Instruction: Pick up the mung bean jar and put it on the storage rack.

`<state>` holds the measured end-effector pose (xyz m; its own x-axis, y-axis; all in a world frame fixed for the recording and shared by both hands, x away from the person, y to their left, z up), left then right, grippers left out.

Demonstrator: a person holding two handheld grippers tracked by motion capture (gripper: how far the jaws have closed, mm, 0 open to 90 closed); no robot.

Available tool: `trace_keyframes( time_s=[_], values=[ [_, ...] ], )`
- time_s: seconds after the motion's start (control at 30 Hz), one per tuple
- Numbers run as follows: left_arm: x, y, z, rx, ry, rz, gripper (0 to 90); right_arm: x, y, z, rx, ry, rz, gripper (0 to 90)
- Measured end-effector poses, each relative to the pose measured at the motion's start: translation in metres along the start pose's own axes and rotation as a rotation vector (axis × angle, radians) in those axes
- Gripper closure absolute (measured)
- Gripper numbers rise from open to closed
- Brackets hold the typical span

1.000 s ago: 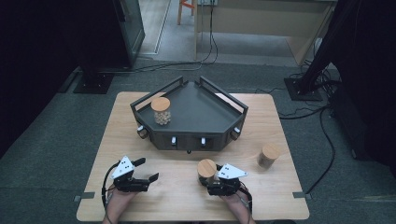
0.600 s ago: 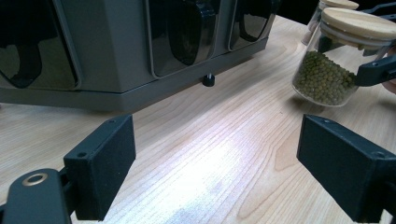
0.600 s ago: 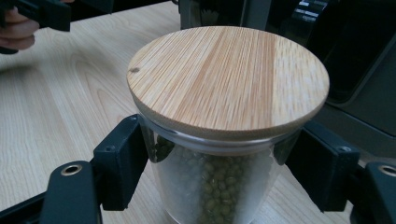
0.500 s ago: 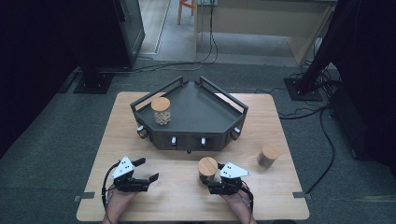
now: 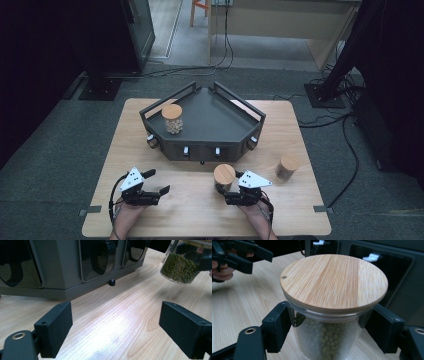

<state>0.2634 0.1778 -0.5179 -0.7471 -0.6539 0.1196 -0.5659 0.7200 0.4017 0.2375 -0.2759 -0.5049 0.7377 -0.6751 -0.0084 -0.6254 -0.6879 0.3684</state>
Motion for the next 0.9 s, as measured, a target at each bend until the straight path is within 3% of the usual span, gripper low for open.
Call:
trace_keyframes(
  time_s=[0.9],
  values=[
    [0.000, 0.000, 0.000, -0.002, -0.002, -0.002, 11.6, 0.006, 0.004, -0.045, 0.036, 0.031, -0.008, 25.5]
  ],
)
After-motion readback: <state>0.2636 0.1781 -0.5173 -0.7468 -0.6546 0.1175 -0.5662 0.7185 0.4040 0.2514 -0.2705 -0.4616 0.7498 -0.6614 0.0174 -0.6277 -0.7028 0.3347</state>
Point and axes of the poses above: each handheld gripper's, and its own axes: y roughly backward along the jaws, z roughly out of its underside, x roughly to its right, the point moved 9 cm from there along -y, roughly forward along the jaws, and after that the axes turned 1 degree about -x, right-handed, at the moved point
